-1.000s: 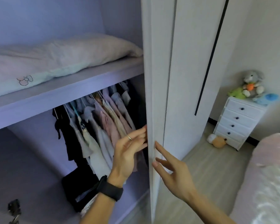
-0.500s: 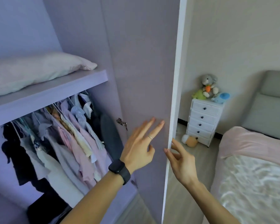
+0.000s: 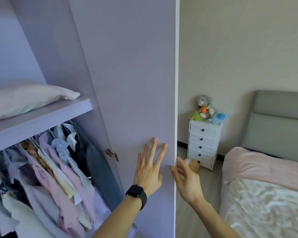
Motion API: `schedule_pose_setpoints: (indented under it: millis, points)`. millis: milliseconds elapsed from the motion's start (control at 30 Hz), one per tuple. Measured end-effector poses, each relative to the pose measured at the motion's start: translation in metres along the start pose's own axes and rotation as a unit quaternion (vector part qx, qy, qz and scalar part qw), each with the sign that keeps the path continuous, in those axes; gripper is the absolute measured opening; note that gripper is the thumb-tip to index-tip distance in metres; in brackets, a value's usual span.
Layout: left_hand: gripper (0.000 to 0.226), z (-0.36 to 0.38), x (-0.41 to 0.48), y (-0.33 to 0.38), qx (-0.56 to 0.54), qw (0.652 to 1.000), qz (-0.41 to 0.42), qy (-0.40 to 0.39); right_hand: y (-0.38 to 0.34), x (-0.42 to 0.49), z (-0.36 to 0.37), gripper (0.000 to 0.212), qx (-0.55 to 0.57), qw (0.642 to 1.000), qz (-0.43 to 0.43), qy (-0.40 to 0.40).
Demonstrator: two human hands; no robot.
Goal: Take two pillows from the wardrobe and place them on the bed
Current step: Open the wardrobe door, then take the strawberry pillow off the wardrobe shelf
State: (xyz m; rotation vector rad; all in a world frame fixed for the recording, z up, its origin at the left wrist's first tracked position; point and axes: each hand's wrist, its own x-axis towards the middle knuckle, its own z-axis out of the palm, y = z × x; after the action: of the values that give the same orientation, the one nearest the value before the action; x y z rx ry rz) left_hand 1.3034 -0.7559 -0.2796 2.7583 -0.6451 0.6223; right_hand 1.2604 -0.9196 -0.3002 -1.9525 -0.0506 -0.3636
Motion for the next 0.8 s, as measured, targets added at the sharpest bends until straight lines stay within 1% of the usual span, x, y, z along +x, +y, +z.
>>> schedule_pose_setpoints:
  millis: [67,100,167,233,267,333,400,433,467,500,567,633,667,733,800]
  points:
    - [0.110,-0.008,-0.011,-0.007,-0.025,1.000,0.006,0.003,0.006,-0.017,0.004,0.040,-0.017,0.999,-0.016,0.029]
    - [0.101,-0.011,-0.019,-0.014,-0.039,0.999,-0.006,0.003,0.009,-0.027,0.008,0.041,-0.030,0.998,-0.023,0.045]
    - [0.081,-0.019,-0.037,-0.035,-0.064,0.996,-0.061,-0.002,0.010,-0.046,0.018,0.041,-0.043,0.996,-0.053,0.052]
    - [0.067,-0.029,-0.059,-0.054,-0.064,0.990,-0.122,-0.026,0.007,-0.056,0.032,0.037,-0.046,0.993,-0.106,0.031]
    - [0.062,-0.036,-0.071,-0.064,-0.061,0.986,-0.148,-0.037,0.000,-0.057,0.042,0.035,-0.038,0.991,-0.130,0.012]
    - [0.058,-0.058,-0.091,-0.087,-0.056,0.979,-0.191,-0.033,-0.020,-0.051,0.070,0.030,-0.026,0.985,-0.167,-0.031]
    - [0.054,-0.088,-0.100,-0.110,-0.034,0.974,-0.224,0.000,-0.046,-0.031,0.100,0.026,-0.026,0.979,-0.191,-0.067]
    - [0.053,-0.134,-0.112,-0.150,0.002,0.963,-0.267,0.048,-0.092,-0.011,0.148,0.026,0.006,0.966,-0.242,-0.092]
    - [0.052,-0.180,-0.122,-0.184,0.045,0.951,-0.291,0.093,-0.136,0.008,0.191,0.026,0.032,0.950,-0.281,-0.128]
    - [0.052,-0.192,-0.114,-0.187,0.052,0.950,-0.286,0.117,-0.144,0.017,0.191,0.026,0.023,0.950,-0.276,-0.142]
    - [0.052,-0.235,-0.113,-0.202,0.081,0.947,-0.278,0.141,-0.186,0.039,0.214,0.027,0.040,0.933,-0.333,-0.133]
    - [0.051,-0.240,-0.111,-0.195,0.088,0.951,-0.255,0.151,-0.179,0.049,0.212,0.029,0.026,0.939,-0.324,-0.111]
    - [0.051,-0.246,-0.112,-0.194,0.100,0.950,-0.250,0.156,-0.179,0.055,0.215,0.031,0.021,0.938,-0.328,-0.112]
    - [0.052,-0.269,-0.114,-0.211,0.128,0.937,-0.258,0.197,-0.197,0.071,0.227,0.033,0.017,0.937,-0.326,-0.124]
    - [0.053,-0.318,-0.107,-0.249,0.176,0.913,-0.262,0.258,-0.252,0.107,0.264,0.038,0.000,0.922,-0.362,-0.137]
